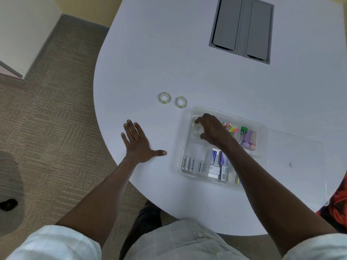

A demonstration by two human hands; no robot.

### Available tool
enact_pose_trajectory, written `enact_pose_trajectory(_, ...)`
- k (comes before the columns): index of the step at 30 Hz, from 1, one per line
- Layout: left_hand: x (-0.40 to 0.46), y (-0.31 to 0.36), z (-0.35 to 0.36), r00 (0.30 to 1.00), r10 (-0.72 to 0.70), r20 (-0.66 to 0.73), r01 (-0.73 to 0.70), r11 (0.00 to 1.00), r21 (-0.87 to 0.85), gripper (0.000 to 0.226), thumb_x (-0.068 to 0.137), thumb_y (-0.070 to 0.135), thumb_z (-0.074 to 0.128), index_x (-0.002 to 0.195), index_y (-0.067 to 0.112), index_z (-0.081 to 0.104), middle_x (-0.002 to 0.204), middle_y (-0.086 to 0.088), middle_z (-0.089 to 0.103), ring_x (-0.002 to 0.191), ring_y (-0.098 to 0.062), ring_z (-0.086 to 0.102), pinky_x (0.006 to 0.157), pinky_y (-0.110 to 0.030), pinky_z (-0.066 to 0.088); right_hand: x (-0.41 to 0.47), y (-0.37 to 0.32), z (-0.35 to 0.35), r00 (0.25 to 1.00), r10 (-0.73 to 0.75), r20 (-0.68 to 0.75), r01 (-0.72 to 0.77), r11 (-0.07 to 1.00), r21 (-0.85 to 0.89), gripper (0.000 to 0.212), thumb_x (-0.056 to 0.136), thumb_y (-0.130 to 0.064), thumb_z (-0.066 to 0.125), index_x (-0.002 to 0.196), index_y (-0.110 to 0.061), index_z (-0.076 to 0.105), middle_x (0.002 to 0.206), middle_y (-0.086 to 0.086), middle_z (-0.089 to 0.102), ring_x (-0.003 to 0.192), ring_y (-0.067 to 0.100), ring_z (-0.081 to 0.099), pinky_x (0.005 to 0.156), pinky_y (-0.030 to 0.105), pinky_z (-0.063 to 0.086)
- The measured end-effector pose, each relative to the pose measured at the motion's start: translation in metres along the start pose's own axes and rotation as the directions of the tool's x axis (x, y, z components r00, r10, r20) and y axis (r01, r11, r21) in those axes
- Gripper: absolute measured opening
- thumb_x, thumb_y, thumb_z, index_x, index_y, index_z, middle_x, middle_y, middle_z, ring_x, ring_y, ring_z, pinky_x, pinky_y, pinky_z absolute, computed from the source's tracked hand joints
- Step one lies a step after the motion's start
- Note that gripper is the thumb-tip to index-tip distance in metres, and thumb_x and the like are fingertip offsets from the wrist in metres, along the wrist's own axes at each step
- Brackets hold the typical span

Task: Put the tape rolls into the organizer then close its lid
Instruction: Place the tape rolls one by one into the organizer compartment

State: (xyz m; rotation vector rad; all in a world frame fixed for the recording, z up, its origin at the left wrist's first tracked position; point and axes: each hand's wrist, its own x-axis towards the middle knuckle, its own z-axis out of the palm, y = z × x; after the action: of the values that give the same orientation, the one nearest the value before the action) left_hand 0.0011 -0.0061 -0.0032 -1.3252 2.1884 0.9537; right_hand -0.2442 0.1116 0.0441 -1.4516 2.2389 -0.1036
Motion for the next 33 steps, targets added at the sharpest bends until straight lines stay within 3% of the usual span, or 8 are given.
enact_pose_trajectory(9,0.000,0.001,-0.001,1.000,-0.005,0.003,0.005,1.000,0.003,0.169,0.035,0.101,0.049,0.140,-0.001,-0.035,0.147,-0.025,-0.044,0.135,-0.038,-0.044,0.113,-0.060,-0.019,0.005,0.008,-0.005,0.985,-0.065,0.161,0.068,0.998,-0.011,0.059,0.068,0.003,0.077,0.124,-0.005,0.058,0.115,0.020,0.058,0.107,0.036,0.056,0.090,0.039,0.045)
enact_pose_trajectory(14,0.000,0.001,0.000,1.000,-0.010,0.000,0.010,1.000,0.006,0.169,0.035,0.100,0.050,0.141,-0.001,-0.035,0.148,-0.025,-0.043,0.136,-0.038,-0.044,0.113,-0.060,-0.018,0.004,0.011,0.002,0.999,0.034,0.003,-0.034,0.999,0.027,0.045,0.076,0.013,0.056,0.117,-0.004,0.063,0.112,0.021,0.062,0.105,0.040,0.058,0.089,0.044,0.050)
enact_pose_trajectory(21,-0.001,0.002,-0.001,1.000,-0.005,0.000,0.005,1.000,0.003,0.169,0.037,0.099,0.053,0.141,-0.002,-0.034,0.148,-0.025,-0.043,0.136,-0.038,-0.043,0.112,-0.059,-0.019,0.004,0.010,0.007,0.984,0.149,-0.092,-0.145,0.988,0.051,0.025,0.077,0.006,0.054,0.094,-0.003,0.070,0.097,0.022,0.071,0.093,0.041,0.066,0.078,0.036,0.054)
enact_pose_trajectory(28,0.001,0.005,-0.003,0.999,-0.027,0.036,0.027,1.000,-0.001,0.170,0.037,0.097,0.057,0.139,-0.002,-0.036,0.146,-0.026,-0.045,0.134,-0.039,-0.046,0.112,-0.061,-0.020,0.018,0.002,0.001,0.941,0.117,-0.316,-0.101,0.993,0.065,0.020,0.076,0.002,0.052,0.087,-0.003,0.068,0.087,0.019,0.071,0.087,0.040,0.063,0.074,0.038,0.050)
enact_pose_trajectory(33,0.001,0.003,-0.003,0.999,-0.027,0.029,0.027,1.000,-0.005,0.168,0.039,0.097,0.057,0.134,-0.001,-0.041,0.145,-0.026,-0.046,0.133,-0.039,-0.046,0.112,-0.061,-0.020,0.037,-0.011,-0.008,0.925,0.004,-0.380,0.018,0.998,0.055,0.013,0.077,-0.002,0.054,0.083,-0.002,0.065,0.079,0.016,0.067,0.078,0.035,0.061,0.069,0.037,0.049)
